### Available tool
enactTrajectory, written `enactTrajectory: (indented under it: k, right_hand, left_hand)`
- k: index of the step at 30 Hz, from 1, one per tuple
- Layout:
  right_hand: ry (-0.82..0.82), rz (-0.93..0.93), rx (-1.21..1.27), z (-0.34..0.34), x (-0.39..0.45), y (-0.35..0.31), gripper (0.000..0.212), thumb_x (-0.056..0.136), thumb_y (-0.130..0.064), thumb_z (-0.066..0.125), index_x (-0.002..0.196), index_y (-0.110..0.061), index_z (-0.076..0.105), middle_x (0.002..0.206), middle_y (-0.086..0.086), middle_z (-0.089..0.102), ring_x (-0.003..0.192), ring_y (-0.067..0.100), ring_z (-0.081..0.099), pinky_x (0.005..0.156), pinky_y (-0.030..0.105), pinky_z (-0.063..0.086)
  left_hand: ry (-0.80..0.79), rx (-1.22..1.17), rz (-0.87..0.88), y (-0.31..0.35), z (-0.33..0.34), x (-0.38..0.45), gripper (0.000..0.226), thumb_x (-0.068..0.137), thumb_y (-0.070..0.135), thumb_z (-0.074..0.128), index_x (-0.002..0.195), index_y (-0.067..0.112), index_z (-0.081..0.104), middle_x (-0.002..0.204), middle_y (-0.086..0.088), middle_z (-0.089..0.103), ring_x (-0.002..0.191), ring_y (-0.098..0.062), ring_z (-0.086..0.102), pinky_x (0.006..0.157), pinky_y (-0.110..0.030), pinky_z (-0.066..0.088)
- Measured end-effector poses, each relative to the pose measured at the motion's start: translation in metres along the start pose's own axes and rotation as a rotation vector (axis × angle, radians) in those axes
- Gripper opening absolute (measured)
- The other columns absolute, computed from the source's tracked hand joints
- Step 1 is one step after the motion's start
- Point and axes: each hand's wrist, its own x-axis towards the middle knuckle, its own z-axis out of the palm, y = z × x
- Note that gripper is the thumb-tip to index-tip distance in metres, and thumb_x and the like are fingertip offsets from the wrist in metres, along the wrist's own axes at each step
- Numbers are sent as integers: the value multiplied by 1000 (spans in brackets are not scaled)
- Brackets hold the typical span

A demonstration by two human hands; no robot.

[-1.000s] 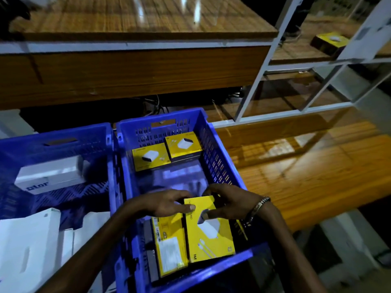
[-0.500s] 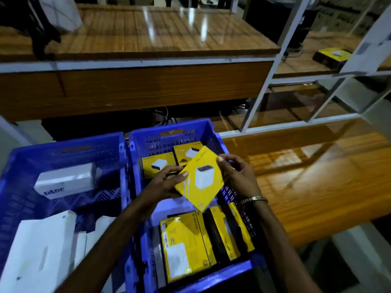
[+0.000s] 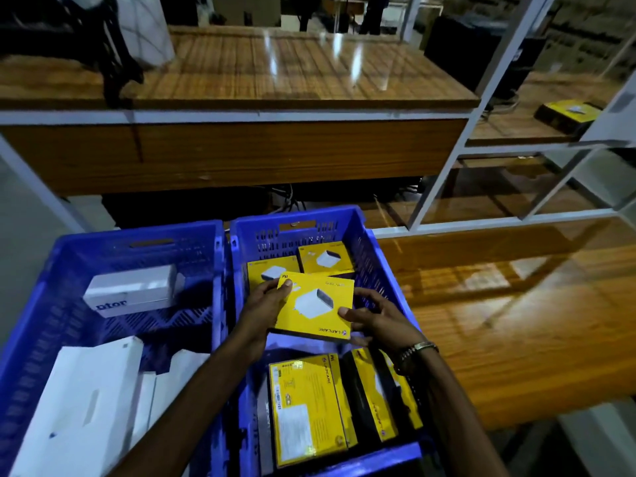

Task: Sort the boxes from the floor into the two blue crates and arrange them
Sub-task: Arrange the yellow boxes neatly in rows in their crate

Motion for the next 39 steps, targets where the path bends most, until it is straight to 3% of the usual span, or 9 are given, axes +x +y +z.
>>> enactTrajectory:
  k: [3,6,10,15,19,24,31,36,39]
  right_hand:
    - [-8,-18,-1,-1,3,0,51,83,-18,84,128,-28,62,106,12,77,93,30,72,87,54,59]
    - [17,-47,79,3,7,0,52,82,-16,84,128,-26,62,104,10,78,97,35,73,95,60,56]
    - [151,-76,215,11,16,6,55,85,-17,81,133,-29,57,99,16,71,89,28,67,78,44,61]
    - [77,18,208,18,28,10,53,90,-18,77,137,-32,56,101,18,66,87,27,60,66,38,54]
    - [61,123,154,34,40,8,49,91,-13,76,133,-26,54,95,14,67,87,27,58,57,36,61]
    - [281,-101,-103,58,92,0,28,96,-14,67,123,-13,60,82,8,61,64,21,53,63,32,47]
    - [278,-170,-697,95,149,6,44,94,-20,63,137,-10,62,127,26,64,123,40,57,100,40,49]
    - [231,-215,-932,87,158,18,51,91,-28,68,138,-10,59,123,23,59,120,44,56,100,44,50]
    - [204,-256,-973,83,162,17,53,96,-31,64,143,-9,54,125,22,56,114,44,59,93,43,52]
  left_hand:
    - [-2,-5,41,3,-1,3,61,66,56,90,119,32,72,127,1,74,124,-29,66,110,-63,46]
    - [28,-62,50,11,1,4,42,87,33,82,125,24,69,130,-6,72,121,-31,67,109,-55,50]
    - [-19,-52,-6,17,1,5,45,92,29,76,135,18,65,110,-9,75,96,-29,69,81,-40,57]
    - [32,-109,-76,-2,2,15,41,97,25,71,137,18,64,129,-11,73,118,-31,68,109,-52,51]
    - [200,-225,-157,-17,-1,42,48,89,29,81,131,11,67,132,-13,70,124,-34,65,108,-52,51]
    - [283,-417,-279,-13,9,63,7,104,12,59,105,10,65,97,-10,67,84,-23,64,65,-33,58]
    - [375,-466,-225,-4,13,91,31,109,10,40,82,9,56,52,-10,67,45,-23,65,35,-27,50]
    - [419,-469,-159,-20,13,111,26,110,16,42,109,2,65,64,-6,72,46,-14,68,41,-25,53]
    - [449,-478,-149,-52,-3,150,34,109,21,47,139,7,55,104,-15,71,63,-16,72,50,-27,58]
